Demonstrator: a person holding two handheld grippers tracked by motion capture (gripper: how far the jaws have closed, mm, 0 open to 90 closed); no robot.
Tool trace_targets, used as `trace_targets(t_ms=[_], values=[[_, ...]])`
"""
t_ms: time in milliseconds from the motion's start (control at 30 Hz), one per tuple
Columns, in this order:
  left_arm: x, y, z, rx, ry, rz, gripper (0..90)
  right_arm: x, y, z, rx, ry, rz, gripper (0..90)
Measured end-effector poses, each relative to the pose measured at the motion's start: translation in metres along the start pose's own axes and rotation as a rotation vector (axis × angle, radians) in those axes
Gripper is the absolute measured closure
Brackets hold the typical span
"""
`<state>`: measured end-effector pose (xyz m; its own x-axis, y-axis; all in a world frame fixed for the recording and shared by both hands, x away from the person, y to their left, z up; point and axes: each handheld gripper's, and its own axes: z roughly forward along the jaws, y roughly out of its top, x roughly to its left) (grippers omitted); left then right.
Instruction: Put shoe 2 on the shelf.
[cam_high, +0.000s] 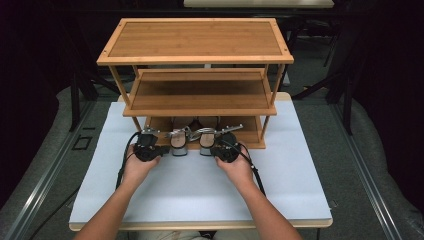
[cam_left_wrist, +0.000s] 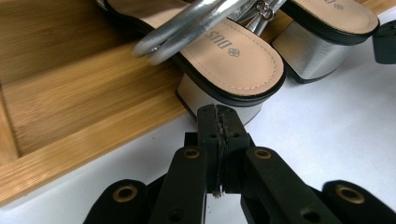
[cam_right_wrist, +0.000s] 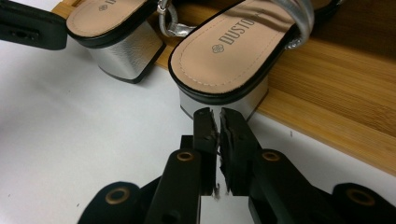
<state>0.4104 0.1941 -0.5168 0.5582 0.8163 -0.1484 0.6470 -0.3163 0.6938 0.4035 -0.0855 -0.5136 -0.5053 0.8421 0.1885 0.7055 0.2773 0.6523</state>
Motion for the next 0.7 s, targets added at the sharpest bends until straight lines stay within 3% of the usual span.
trace_targets(t_ms=[267, 500, 700], values=[[0.004, -0.005, -0.011, -0.002, -0.003, -0.01, 87.3, -0.003, -0.007, -0.017, -0.016, -0.024, -0.016, 84.6], [0.008, -0.015, -0.026, -0.022, 0.011, -0.017, 86.4, -0.012, -0.026, -0.035, -0.022, -0.048, -0.012, 84.3], [0.015, -0.021, -0.037, -0.034, 0.029, -0.042, 86.1, -0.022, -0.04, -0.049, -0.048, -0.011, 0.002, 84.1]])
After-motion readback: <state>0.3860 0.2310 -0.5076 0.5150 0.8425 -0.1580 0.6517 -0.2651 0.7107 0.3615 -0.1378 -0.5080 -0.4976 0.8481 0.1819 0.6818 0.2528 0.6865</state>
